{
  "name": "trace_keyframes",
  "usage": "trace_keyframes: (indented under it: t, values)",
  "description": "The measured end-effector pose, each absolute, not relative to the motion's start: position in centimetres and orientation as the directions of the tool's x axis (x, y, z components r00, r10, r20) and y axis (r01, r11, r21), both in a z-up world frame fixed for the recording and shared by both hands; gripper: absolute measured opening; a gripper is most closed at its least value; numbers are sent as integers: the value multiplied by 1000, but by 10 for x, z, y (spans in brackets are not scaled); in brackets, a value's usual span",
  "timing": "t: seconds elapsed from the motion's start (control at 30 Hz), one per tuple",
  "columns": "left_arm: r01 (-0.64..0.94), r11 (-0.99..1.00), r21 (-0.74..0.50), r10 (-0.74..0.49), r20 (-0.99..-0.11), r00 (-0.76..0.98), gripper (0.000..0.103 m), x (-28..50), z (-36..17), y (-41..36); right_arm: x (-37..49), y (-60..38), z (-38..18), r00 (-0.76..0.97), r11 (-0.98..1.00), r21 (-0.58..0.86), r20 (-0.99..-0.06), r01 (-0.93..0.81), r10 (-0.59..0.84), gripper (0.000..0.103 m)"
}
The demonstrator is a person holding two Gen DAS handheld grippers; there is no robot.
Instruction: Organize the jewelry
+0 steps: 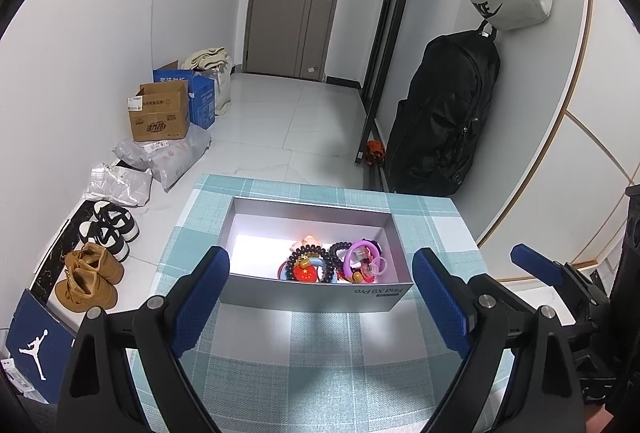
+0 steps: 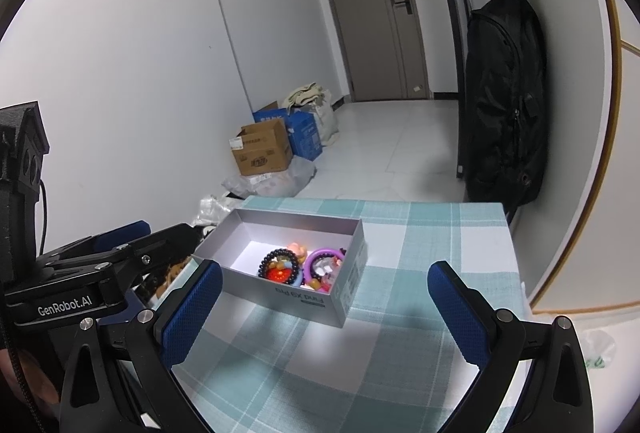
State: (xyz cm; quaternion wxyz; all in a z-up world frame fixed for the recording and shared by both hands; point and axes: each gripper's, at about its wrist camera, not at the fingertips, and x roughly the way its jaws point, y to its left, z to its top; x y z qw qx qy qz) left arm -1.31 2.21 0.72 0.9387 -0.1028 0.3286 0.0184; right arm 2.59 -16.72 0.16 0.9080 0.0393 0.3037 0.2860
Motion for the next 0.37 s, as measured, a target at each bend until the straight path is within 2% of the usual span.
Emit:
trace_keyframes:
  t: [0.37]
  values:
    - [-101, 980, -173, -25, -607, 794, 90, -13, 7, 22, 24, -167, 2, 653, 832, 240, -527, -500, 544, 103]
